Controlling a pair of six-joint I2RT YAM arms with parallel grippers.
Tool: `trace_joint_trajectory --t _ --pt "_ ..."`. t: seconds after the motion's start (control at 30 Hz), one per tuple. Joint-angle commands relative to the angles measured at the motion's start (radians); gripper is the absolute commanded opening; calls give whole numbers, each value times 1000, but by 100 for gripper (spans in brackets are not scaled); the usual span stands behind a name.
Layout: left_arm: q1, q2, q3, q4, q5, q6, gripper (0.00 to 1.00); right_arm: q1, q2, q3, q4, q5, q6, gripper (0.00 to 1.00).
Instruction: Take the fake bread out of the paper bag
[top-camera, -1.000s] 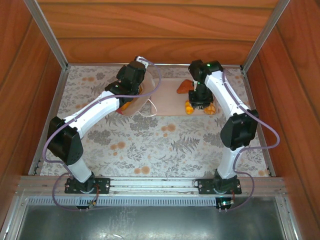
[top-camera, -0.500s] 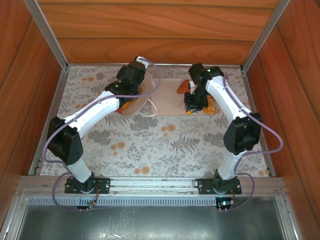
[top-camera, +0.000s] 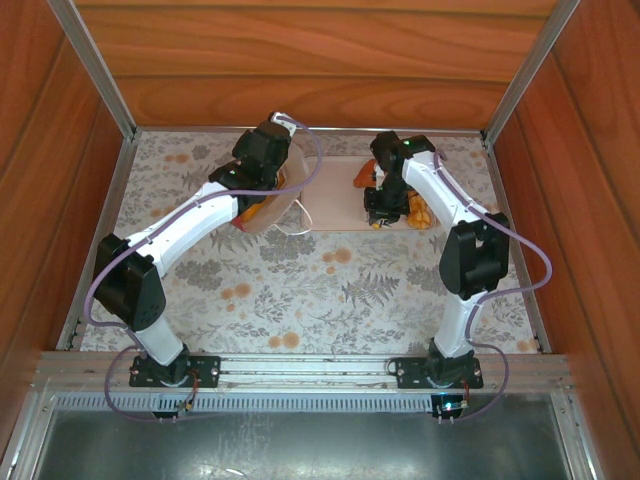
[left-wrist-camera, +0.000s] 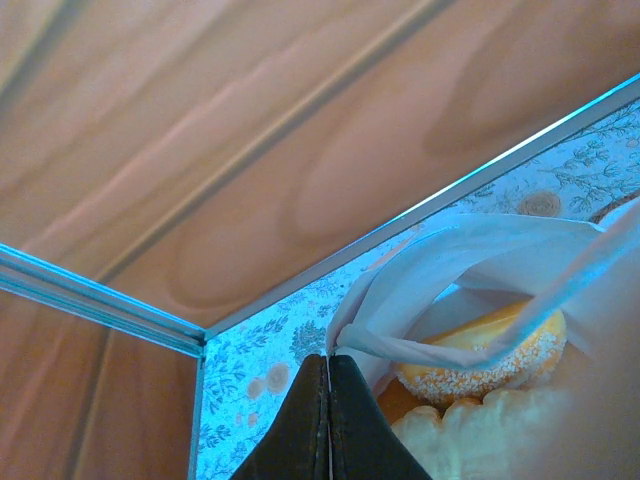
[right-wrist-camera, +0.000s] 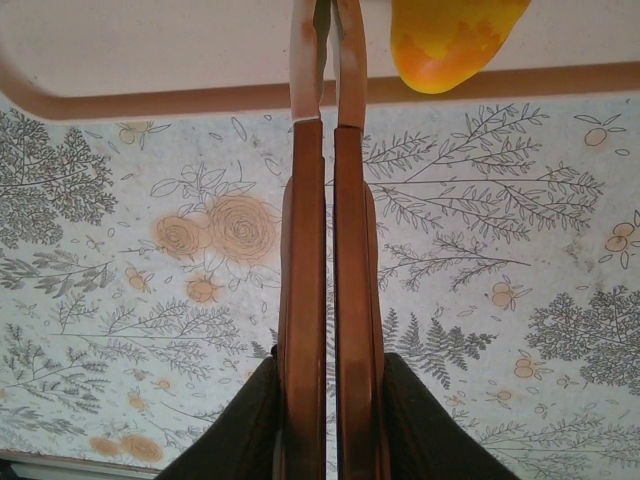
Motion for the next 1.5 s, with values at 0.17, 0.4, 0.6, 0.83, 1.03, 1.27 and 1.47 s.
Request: trace_joint_trajectory --t 0.17,0.4,0.6,0.83,1.03,1.27,1.47 --pt "8 -44 0 41 -14 -14 0 -33 9 2 -30 77 4 17" --pt "7 -43 5 45 -13 -12 0 -50 17 13 -61 119 -11 17" --pt "8 -40 10 46 -14 -7 0 -64 21 19 -78 170 -15 17" --pt "7 -43 8 46 -16 -3 0 -74 28 36 -88 157 -22 18" --pt "8 -51 -3 47 -11 -1 0 -73 -18 35 -54 18 -29 19" --pt "5 -81 -41 62 28 12 0 -72 -152 41 -5 -136 -7 21" --pt "6 -110 -76 82 63 6 0 -55 -329 -23 96 -305 59 24"
